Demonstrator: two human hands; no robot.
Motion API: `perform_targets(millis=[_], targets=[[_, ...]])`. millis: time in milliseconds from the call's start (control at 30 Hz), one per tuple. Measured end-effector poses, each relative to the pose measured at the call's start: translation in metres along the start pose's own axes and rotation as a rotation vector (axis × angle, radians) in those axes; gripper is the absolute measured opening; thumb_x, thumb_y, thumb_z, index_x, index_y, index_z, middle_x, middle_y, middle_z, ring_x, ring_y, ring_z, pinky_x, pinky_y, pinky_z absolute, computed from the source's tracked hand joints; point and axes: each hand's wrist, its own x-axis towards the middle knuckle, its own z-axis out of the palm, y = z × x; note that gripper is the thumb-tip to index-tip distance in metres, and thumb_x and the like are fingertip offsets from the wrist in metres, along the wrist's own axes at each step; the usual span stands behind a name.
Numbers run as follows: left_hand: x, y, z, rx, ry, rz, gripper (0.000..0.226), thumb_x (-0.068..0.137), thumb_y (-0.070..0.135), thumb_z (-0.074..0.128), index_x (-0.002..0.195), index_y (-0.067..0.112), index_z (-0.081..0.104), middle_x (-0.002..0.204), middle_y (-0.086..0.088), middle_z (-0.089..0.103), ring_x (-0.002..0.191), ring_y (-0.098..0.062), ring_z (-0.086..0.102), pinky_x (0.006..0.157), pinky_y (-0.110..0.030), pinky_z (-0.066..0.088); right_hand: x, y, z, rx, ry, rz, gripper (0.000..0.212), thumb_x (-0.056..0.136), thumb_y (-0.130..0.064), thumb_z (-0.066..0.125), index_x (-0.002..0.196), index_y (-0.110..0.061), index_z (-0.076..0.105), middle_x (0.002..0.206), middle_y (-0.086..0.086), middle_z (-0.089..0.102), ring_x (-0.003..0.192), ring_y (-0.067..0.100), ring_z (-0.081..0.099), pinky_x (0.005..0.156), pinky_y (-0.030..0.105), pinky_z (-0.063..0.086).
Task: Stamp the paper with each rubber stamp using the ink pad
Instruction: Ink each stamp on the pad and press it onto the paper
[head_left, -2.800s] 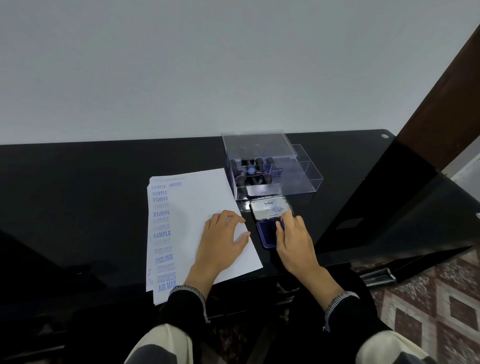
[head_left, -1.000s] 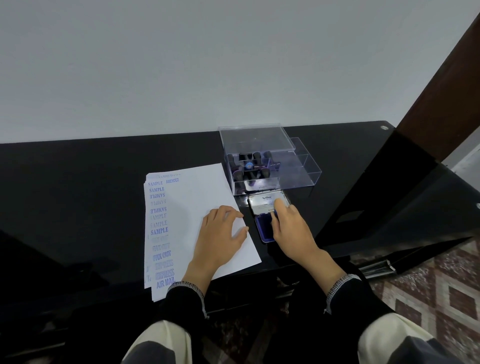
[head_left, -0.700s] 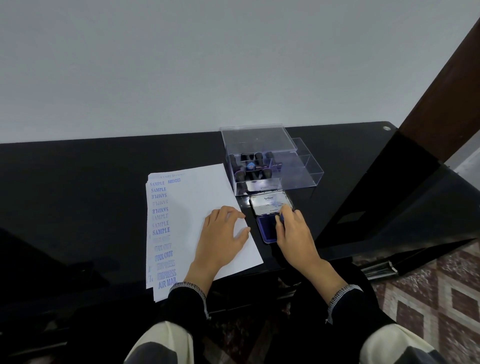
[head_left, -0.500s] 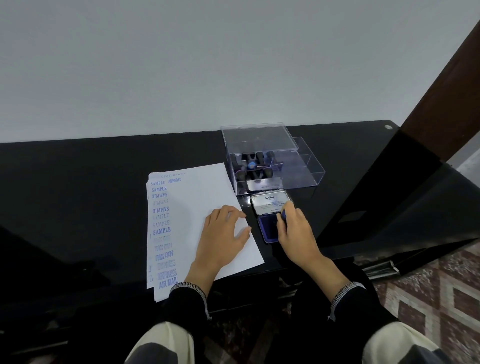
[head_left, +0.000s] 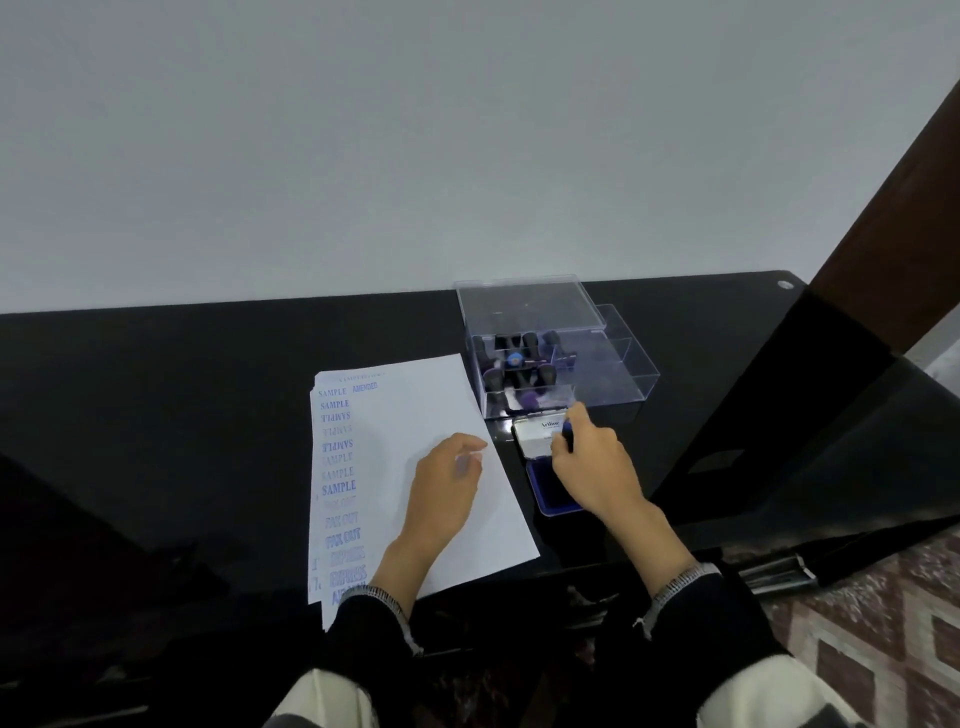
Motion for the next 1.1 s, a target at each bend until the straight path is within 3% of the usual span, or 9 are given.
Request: perform_targets(millis=[100, 167, 367, 467, 533, 667, 800, 900, 1100], targets=[[0.01, 0.009, -0.017, -0.118, 0.11, -0.042, 0.022, 0.099, 0.007, 0.05, 0.102, 0.023, 0.064, 0.108, 0.011, 0.062, 0.1, 0.006, 0.055, 0.085, -0.001, 0.04, -0.001, -0.037, 0.007, 0.373, 0.162, 0.004, 0.011, 0.098, -0.019, 0.046, 0.091, -0.014, 0.039, 0.067, 0.002, 0.051, 0.057, 0.014, 0.047, 0.049, 0.019, 0.036], [0.016, 0.009, -0.033, -0.07, 0.189, -0.066, 0.02, 0.099, 0.01, 0.05, 0.1, 0.026, 0.061, 0.106, 0.014, 0.058, 0.093, 0.006, 0.054, 0.075, 0.005, 0.037, 0.002, -0.065, 0.019, 0.613, 0.104, 0.016, 0.012, 0.099, -0.019, 0.044, 0.09, -0.011, 0.04, 0.07, 0.0, 0.046, 0.059, 0.009, 0.041, 0.052, 0.014, 0.036], [0.016, -0.022, -0.099, -0.014, 0.325, -0.128, 0.023, 0.098, 0.006, 0.047, 0.109, 0.019, 0.063, 0.118, 0.008, 0.058, 0.104, -0.006, 0.056, 0.075, -0.004, 0.043, 0.021, -0.107, 0.068, 0.998, -0.012, 0.09, 0.008, 0.095, -0.011, 0.052, 0.089, -0.016, 0.053, 0.076, 0.006, 0.059, 0.07, 0.012, 0.055, 0.067, 0.028, 0.042], [0.014, -0.044, -0.127, 0.137, 0.341, -0.139, 0.023, 0.097, 0.009, 0.049, 0.109, 0.023, 0.063, 0.118, 0.007, 0.058, 0.108, -0.008, 0.055, 0.09, -0.023, 0.049, 0.025, -0.113, 0.088, 1.015, -0.024, 0.105, 0.01, 0.096, -0.01, 0.052, 0.089, -0.016, 0.054, 0.075, 0.001, 0.061, 0.069, 0.01, 0.058, 0.07, 0.029, 0.045], [0.016, -0.059, -0.139, 0.25, 0.334, -0.097, 0.023, 0.096, 0.011, 0.052, 0.111, 0.022, 0.064, 0.122, 0.008, 0.059, 0.118, -0.011, 0.05, 0.098, -0.029, 0.044, 0.025, -0.112, 0.097, 1.027, -0.01, 0.129, 0.012, 0.098, -0.012, 0.049, 0.087, -0.017, 0.054, 0.068, -0.007, 0.062, 0.071, 0.015, 0.058, 0.07, 0.029, 0.045], [0.025, -0.073, -0.147, 0.447, 0.275, -0.059, 0.031, 0.097, 0.026, 0.052, 0.127, 0.022, 0.06, 0.139, 0.008, 0.053, 0.139, -0.013, 0.031, 0.115, -0.035, 0.026, 0.027, -0.109, 0.106, 1.032, 0.021, 0.153, 0.006, 0.099, -0.017, 0.049, 0.094, -0.017, 0.053, 0.07, -0.002, 0.061, 0.069, 0.015, 0.058, 0.07, 0.023, 0.046], [0.031, -0.076, -0.146, 0.624, 0.208, -0.086, 0.041, 0.099, 0.04, 0.043, 0.138, 0.03, 0.05, 0.149, 0.013, 0.041, 0.144, -0.009, 0.022, 0.116, -0.035, 0.012, 0.039, -0.112, 0.113, 0.884, -0.044, 0.095, 0.013, 0.098, -0.025, 0.05, 0.094, -0.014, 0.055, 0.069, -0.001, 0.063, 0.067, 0.01, 0.057, 0.068, 0.021, 0.045], [0.031, -0.077, -0.144, 0.652, 0.208, -0.087, 0.042, 0.1, 0.043, 0.04, 0.139, 0.032, 0.047, 0.149, 0.014, 0.041, 0.143, -0.007, 0.022, 0.116, -0.034, 0.01, 0.059, -0.12, 0.11, 0.777, -0.113, 0.024, 0.019, 0.099, -0.028, 0.049, 0.089, -0.013, 0.056, 0.071, 0.002, 0.064, 0.063, 0.007, 0.057, 0.062, 0.011, 0.045], [0.03, -0.079, -0.144, 0.665, 0.202, -0.086, 0.04, 0.099, 0.044, 0.04, 0.139, 0.037, 0.046, 0.149, 0.018, 0.038, 0.143, -0.006, 0.019, 0.115, -0.034, 0.01, 0.108, -0.15, 0.119, 0.416, -0.156, -0.199, 0.018, 0.099, -0.033, 0.047, 0.1, -0.015, 0.05, 0.08, 0.001, 0.058, 0.068, 0.009, 0.055, 0.06, 0.012, 0.042]])
